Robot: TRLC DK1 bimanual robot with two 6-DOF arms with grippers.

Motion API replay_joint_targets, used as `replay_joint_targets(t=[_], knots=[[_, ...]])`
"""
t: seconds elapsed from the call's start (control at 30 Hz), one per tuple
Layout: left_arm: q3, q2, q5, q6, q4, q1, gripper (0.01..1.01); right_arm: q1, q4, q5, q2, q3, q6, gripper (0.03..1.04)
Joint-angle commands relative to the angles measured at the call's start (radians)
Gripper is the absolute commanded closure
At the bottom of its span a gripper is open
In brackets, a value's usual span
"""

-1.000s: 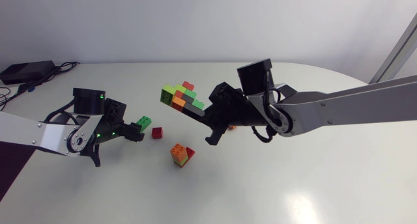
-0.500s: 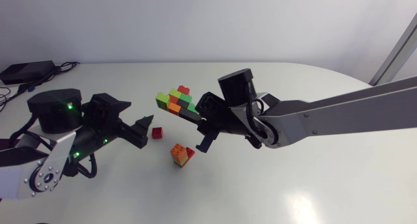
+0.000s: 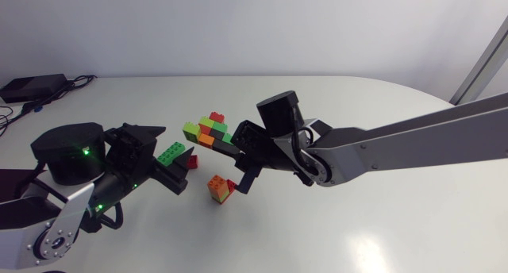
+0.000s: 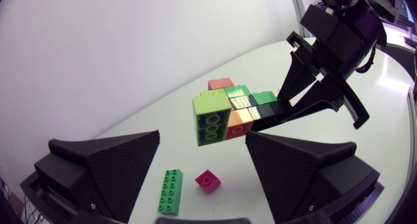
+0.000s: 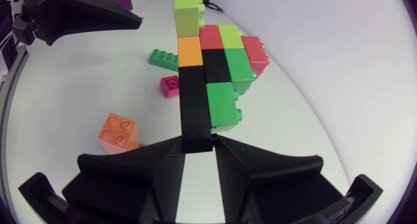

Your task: Disassemble duplo

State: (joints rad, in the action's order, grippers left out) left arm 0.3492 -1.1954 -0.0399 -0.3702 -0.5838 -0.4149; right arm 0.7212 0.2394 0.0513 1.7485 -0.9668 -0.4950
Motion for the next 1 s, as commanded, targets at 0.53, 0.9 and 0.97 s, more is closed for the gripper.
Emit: replay_joint_targets(t=[0.53, 0.9, 0.97], knots=[[-0.007, -0.015, -0.008, 0.042, -0.021, -0.022, 0.121, 0.053, 0.014, 0.012, -0.014, 0.014, -0.022, 0.80], [0.001, -0.030, -0.008, 0.040, -0.027, -0.016, 0.557, 0.084, -0.003, 0.024, -0.032, 0.023, -0.033, 0.80], [0.001, -0.033, -0.006, 0.040, -0.028, -0.016, 0.641, 0.083, -0.002, 0.024, -0.034, 0.023, -0.033, 0.80]])
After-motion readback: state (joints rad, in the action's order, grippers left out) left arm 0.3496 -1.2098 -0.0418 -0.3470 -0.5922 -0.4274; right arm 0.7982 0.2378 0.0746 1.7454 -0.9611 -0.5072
